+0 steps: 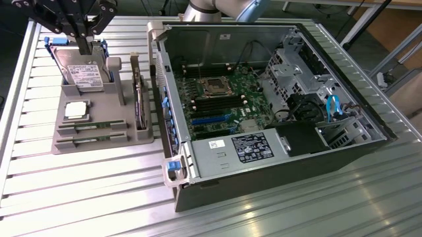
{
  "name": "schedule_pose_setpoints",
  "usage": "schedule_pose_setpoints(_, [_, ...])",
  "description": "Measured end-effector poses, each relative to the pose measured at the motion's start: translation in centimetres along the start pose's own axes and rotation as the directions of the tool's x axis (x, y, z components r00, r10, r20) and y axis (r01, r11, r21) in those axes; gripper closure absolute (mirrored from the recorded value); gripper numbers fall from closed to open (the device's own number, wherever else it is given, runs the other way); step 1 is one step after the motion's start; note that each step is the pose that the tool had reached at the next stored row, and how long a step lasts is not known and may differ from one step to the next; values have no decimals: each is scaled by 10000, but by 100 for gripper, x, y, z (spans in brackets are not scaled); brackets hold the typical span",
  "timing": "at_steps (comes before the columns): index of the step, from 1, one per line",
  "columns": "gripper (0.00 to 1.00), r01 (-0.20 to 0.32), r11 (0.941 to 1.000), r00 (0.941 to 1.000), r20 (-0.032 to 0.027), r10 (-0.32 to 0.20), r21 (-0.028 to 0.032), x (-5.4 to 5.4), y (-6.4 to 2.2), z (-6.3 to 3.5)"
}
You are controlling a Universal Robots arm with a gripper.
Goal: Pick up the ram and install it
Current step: 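Reach for the ram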
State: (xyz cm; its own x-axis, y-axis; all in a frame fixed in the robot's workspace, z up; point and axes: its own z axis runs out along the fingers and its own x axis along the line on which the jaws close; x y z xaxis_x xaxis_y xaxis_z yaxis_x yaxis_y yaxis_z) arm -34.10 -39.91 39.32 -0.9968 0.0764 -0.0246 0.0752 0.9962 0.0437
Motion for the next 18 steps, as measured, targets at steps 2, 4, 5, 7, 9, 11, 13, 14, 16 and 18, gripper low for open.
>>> schedule_pose_setpoints(2, [90,2,10000,10000,-1,-2,0,-1,-9,0])
schedule_pose_setpoints(4, [90,1,10000,10000,-1,-1,1,-3,-25,-1])
schedule_pose_setpoints(5, [90,2,10000,10000,0,-2,0,-4,-36,-1])
schedule_pose_setpoints(7, [90,1,10000,10000,-1,-1,1,-5,-57,-2])
schedule_pose_setpoints(9, [90,1,10000,10000,-1,-1,1,-7,-78,-3])
schedule_pose_setpoints(11, [90,2,10000,10000,0,-2,1,-9,-100,-4])
schedule_pose_setpoints(13, [90,2,10000,10000,0,-2,1,-11,-126,-4])
schedule_pose_setpoints(14, [90,1,10000,10000,0,-1,1,-12,-144,-5])
schedule_pose_setpoints(16, [90,2,10000,10000,-1,-2,1,-14,-170,-6])
schedule_pose_setpoints(18, [90,2,10000,10000,-1,-2,2,-16,-195,-8])
